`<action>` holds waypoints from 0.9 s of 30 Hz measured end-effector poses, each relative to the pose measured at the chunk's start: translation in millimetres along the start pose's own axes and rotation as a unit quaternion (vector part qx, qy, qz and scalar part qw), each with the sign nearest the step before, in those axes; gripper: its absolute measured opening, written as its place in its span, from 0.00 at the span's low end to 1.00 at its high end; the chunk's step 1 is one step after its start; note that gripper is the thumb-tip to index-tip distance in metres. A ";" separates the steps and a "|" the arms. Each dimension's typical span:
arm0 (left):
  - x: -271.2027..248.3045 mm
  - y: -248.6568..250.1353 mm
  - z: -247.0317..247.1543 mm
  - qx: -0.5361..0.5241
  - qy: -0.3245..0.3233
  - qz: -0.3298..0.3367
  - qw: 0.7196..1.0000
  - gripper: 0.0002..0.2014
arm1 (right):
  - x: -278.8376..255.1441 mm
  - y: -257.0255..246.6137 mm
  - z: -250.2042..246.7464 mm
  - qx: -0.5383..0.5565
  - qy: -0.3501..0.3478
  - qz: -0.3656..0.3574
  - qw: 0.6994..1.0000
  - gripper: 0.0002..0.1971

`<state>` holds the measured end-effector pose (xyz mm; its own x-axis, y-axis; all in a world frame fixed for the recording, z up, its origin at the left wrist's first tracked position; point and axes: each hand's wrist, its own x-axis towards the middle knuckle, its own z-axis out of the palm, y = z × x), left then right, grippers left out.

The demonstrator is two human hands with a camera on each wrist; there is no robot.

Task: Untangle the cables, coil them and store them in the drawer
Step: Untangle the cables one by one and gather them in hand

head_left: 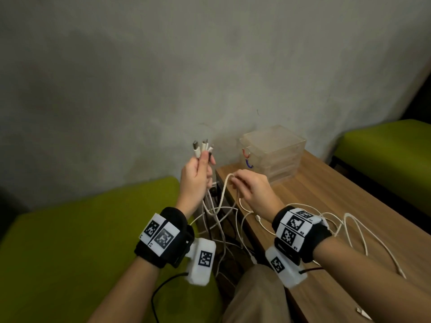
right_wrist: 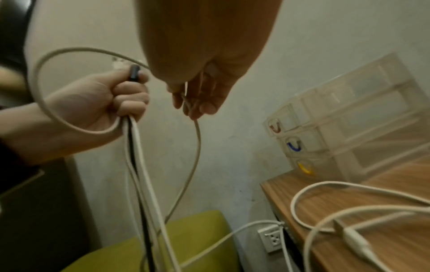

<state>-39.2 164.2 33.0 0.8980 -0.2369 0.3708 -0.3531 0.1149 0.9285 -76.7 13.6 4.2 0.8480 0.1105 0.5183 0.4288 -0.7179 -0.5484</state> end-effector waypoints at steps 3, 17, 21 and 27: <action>3.1 2.0 -0.7 0.002 0.028 0.011 1.000 0.16 | -0.9 20.5 -0.3 -0.125 -0.169 0.094 0.973 0.08; 14.7 1.1 5.0 0.096 0.116 0.093 0.984 0.09 | 25.3 -26.0 -17.0 -0.121 -0.347 0.091 0.926 0.30; 24.9 4.3 -11.2 0.101 0.245 0.120 0.957 0.10 | 22.0 -19.6 -17.4 -0.166 -0.417 0.135 0.884 0.27; 24.1 14.0 -10.7 0.086 0.140 0.114 0.980 0.12 | 22.4 -16.5 -8.2 -0.044 -0.261 0.072 0.962 0.29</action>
<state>-19.7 170.4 54.7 0.8184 0.0519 0.5723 -0.5711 -0.0365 0.8201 -67.3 22.3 30.3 0.9476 0.3182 0.0279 0.2856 -0.8049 -0.5201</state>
